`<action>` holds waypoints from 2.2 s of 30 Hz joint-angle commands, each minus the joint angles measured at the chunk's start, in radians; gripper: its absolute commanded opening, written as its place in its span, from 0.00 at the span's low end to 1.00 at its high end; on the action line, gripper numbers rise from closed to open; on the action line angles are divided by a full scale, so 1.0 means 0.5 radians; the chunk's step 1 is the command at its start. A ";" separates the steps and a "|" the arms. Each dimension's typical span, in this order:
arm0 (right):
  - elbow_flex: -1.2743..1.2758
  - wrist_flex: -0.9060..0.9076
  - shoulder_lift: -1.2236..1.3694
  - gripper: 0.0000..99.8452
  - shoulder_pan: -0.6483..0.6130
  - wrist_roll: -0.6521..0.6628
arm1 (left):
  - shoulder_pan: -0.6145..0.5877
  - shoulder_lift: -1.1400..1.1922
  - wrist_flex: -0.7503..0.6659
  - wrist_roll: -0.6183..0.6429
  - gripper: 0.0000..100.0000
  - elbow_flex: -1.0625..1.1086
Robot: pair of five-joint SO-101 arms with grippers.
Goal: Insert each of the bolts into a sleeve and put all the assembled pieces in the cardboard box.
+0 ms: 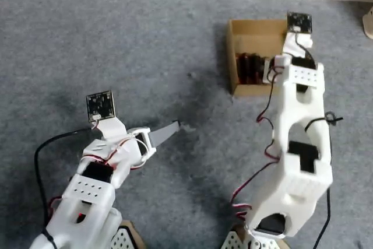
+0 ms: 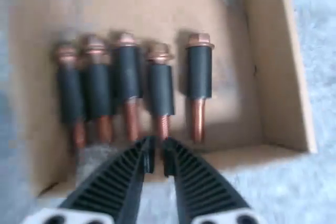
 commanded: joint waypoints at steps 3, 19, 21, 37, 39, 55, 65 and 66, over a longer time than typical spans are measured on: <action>0.121 0.434 -0.523 0.00 -0.137 0.034 | -0.014 -0.026 -0.021 -0.018 0.46 -0.008; 1.668 0.450 -1.702 0.00 -0.201 0.043 | 0.084 -0.032 0.239 -0.117 0.28 -0.084; 1.883 0.315 -1.830 0.00 -0.195 0.040 | 0.084 -0.057 0.239 -0.117 0.24 -0.084; 3.690 -0.848 -3.233 0.00 -0.195 0.040 | 0.069 -1.588 0.264 -0.114 0.02 0.465; 3.776 -0.683 -3.438 0.00 -0.195 0.034 | -0.060 -1.751 0.448 -0.114 0.01 0.450; 3.705 0.578 -4.160 0.00 -0.186 0.043 | -0.603 -1.695 1.277 -0.690 0.01 0.456; 3.705 0.578 -4.147 0.00 -0.186 0.043 | -0.858 -1.695 1.795 -1.375 0.01 0.456; 3.705 0.578 -4.147 0.00 -0.186 0.043 | -0.888 -1.695 1.795 -1.424 0.01 0.456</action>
